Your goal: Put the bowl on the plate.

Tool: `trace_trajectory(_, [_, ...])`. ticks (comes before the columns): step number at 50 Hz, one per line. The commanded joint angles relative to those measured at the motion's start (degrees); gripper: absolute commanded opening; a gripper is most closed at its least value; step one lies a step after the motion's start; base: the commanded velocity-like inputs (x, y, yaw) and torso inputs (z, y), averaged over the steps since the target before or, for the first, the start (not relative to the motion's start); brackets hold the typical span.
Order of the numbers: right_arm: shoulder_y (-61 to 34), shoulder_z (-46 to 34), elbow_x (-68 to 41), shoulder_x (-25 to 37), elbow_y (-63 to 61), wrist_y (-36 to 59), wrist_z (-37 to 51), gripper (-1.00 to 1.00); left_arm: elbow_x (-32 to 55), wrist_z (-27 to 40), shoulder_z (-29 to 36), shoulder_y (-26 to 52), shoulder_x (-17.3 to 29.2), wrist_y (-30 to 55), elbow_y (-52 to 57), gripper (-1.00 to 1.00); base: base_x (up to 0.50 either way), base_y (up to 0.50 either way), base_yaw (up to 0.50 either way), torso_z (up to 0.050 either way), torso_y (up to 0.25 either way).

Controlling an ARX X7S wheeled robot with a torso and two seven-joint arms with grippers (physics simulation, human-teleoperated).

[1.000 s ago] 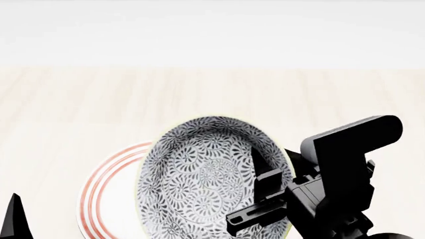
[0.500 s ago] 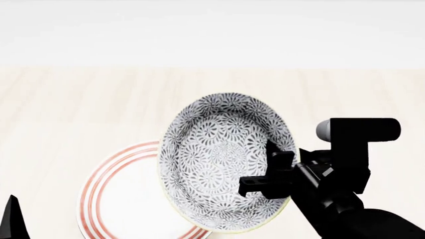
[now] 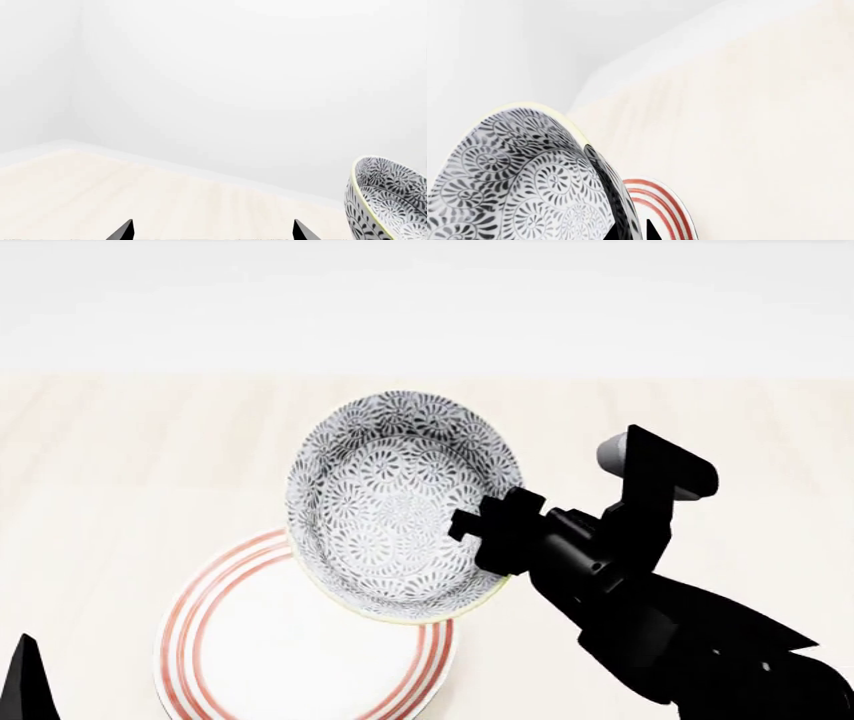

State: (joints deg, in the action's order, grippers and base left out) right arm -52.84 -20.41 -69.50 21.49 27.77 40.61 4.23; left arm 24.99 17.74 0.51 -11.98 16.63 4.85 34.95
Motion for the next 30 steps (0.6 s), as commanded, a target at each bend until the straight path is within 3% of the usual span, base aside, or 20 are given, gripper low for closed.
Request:
trace_trajectory(1, [-7.2, -3.1, 2.2, -6.2, 15.9, -0.5, -6.9, -1.0, -0.3, 0.0, 0.5, -1.0, 0.0, -0.8, 0.2, 1.0, 0.0, 0.0, 0.0, 0.0, 0.0])
trace_trajectory(10, [-12.1, -6.9, 6.0, -11.0, 27.7, -2.3, -14.4, -1.0, -0.7, -0.3, 1.2, -1.9, 0.2, -1.5, 0.6, 1.0, 0.0, 0.0, 0.0, 0.0, 0.001])
trace_trajectory(17, [-18.1, -10.0, 11.1, -17.0, 47.0, -8.0, -23.6, -1.0, -0.1, -0.1, 0.9, -1.9, 0.4, -1.6, 0.6, 1.0, 0.0, 0.0, 0.0, 0.0, 0.0])
trace_trajectory(24, [-16.3, -4.5, 17.5, -18.9, 47.2, -7.4, -24.8, -1.0, 0.2, 0.0, 0.9, -2.1, 0.6, -1.8, 0.7, 1.0, 0.0, 0.0, 0.0, 0.0, 0.0])
trace_trajectory(30, [-15.2, 5.9, 28.6, -20.3, 47.2, -5.9, -26.1, -1.0, 0.6, 0.1, 0.6, -2.3, 0.8, -1.9, 0.9, 1.0, 0.0, 0.0, 0.0, 0.0, 0.0])
